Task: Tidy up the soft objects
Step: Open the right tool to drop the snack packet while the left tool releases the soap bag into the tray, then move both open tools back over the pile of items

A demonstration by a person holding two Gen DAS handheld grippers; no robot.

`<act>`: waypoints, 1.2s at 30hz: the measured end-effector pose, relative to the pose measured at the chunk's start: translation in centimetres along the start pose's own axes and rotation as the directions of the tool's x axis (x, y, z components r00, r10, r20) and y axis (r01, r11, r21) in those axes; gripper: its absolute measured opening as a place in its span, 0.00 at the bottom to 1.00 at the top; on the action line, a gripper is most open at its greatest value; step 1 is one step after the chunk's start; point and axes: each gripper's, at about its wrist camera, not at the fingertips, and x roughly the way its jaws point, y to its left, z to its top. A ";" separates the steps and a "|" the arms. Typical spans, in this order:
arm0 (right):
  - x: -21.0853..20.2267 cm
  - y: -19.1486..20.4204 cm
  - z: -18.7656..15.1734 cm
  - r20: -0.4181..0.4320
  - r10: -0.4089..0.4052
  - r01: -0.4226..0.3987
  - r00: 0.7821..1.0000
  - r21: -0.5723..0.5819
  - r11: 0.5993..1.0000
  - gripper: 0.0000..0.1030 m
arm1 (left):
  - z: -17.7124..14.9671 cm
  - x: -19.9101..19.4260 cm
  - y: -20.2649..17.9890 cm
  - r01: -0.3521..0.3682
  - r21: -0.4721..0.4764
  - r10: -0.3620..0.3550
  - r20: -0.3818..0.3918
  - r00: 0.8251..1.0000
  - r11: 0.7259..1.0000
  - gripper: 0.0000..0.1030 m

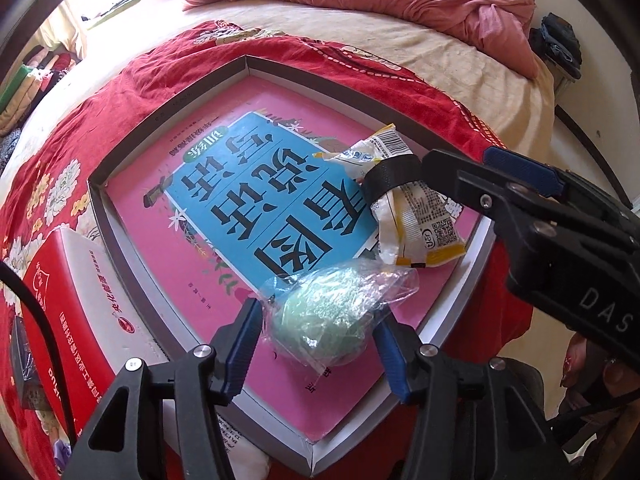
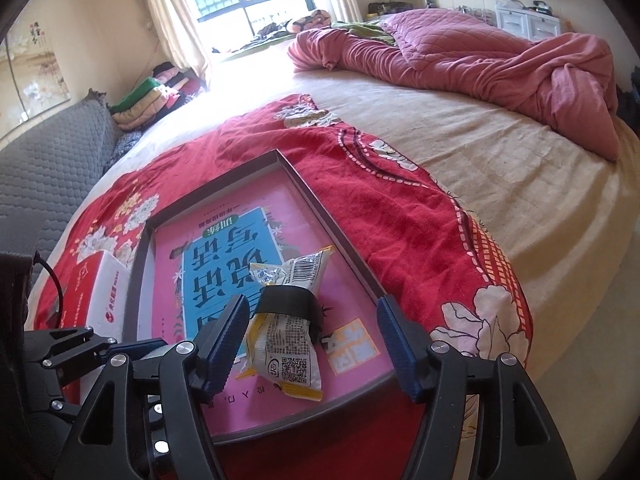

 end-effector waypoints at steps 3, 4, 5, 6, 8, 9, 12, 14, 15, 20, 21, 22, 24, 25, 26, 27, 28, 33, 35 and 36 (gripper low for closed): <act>-0.4 0.0 0.1 0.011 -0.008 0.009 1.000 -0.004 1.000 0.70 | -0.1 -0.1 -0.2 0.005 0.003 -0.005 0.003 1.000 1.000 0.57; -0.5 0.0 0.1 0.016 -0.012 0.012 1.000 -0.004 1.000 0.70 | -0.1 -0.1 -0.2 0.005 0.002 -0.005 0.004 1.000 1.000 0.58; -0.6 0.0 0.2 0.019 -0.016 0.016 1.000 -0.003 1.000 0.70 | -0.1 -0.2 -0.2 0.007 0.003 -0.007 0.005 1.000 1.000 0.59; -0.8 0.0 0.2 0.024 -0.020 0.020 1.000 -0.002 1.000 0.70 | -0.1 -0.2 -0.3 0.012 0.002 -0.012 0.007 1.000 1.000 0.60; -1.0 -0.1 0.2 0.032 -0.026 0.026 0.999 0.004 1.000 0.70 | -0.1 -0.5 -0.3 0.026 -0.001 -0.026 0.013 1.000 1.000 0.64; -1.1 -0.2 0.3 0.037 -0.027 0.027 0.999 0.007 1.000 0.70 | -0.1 -0.6 -0.4 0.029 -0.001 -0.029 0.018 0.999 1.000 0.66; -1.4 -0.4 0.4 0.049 -0.045 0.045 0.998 0.013 0.999 0.70 | -0.2 -1.3 -0.4 0.029 -0.001 -0.029 0.035 0.999 1.000 0.74; -1.7 -0.6 0.4 0.055 -0.051 0.050 0.997 0.023 0.998 0.71 | -0.4 -1.9 -0.3 0.034 -0.009 -0.034 0.044 0.998 0.999 0.76; -1.8 -0.8 0.5 0.059 -0.052 0.050 0.997 0.030 0.998 0.71 | -0.5 -2.3 -0.1 0.037 -0.014 -0.037 0.050 0.998 0.999 0.76; -2.8 -0.9 0.8 0.089 -0.037 0.032 0.995 0.057 0.998 0.76 | -1.5 -4.9 0.9 0.033 -0.057 -0.027 0.100 0.995 0.998 0.79; -3.1 -0.7 0.9 0.098 -0.034 0.028 0.995 0.058 0.998 0.76 | -1.8 -5.5 1.1 0.036 -0.066 -0.029 0.113 0.993 0.997 0.80; -3.3 -0.5 1.1 0.105 -0.026 0.020 0.994 0.056 0.998 0.76 | -2.1 -6.2 1.3 0.037 -0.077 -0.027 0.128 0.991 0.996 0.80; -3.8 0.0 1.2 0.119 -0.020 0.014 0.993 0.045 0.999 0.76 | -2.8 -7.4 1.5 0.032 -0.088 -0.018 0.152 0.988 0.996 0.81; -4.0 0.4 1.3 0.121 -0.018 0.013 0.992 0.037 0.999 0.76 | -3.2 -8.0 1.6 0.024 -0.091 -0.009 0.163 0.987 0.996 0.81; -4.2 0.8 1.4 0.127 -0.014 0.010 0.992 0.031 0.999 0.76 | -3.5 -8.6 1.8 0.019 -0.090 -0.003 0.173 0.985 0.996 0.82; -4.6 1.2 1.5 0.135 -0.010 0.007 0.991 0.024 1.000 0.76 | -3.9 -9.1 1.9 0.017 -0.091 0.000 0.183 0.983 0.996 0.82; -4.8 1.7 1.6 0.141 -0.001 -0.002 0.990 0.014 1.000 0.76 | -4.4 -9.7 2.2 0.016 -0.096 0.003 0.191 0.982 0.995 0.82; -6.3 4.2 1.9 0.179 0.037 -0.033 0.983 -0.023 0.999 0.77 | -6.4 -11.8 4.2 0.013 -0.148 0.019 0.213 0.977 0.989 0.83; -6.9 5.3 2.0 0.189 0.049 -0.041 0.981 -0.044 0.998 0.77 | -7.2 -12.3 5.3 0.008 -0.176 0.029 0.210 0.977 0.984 0.83; -7.2 6.0 2.0 0.195 0.053 -0.043 0.979 -0.058 0.997 0.77 | -7.6 -12.5 5.8 0.010 -0.190 0.031 0.211 0.977 0.982 0.83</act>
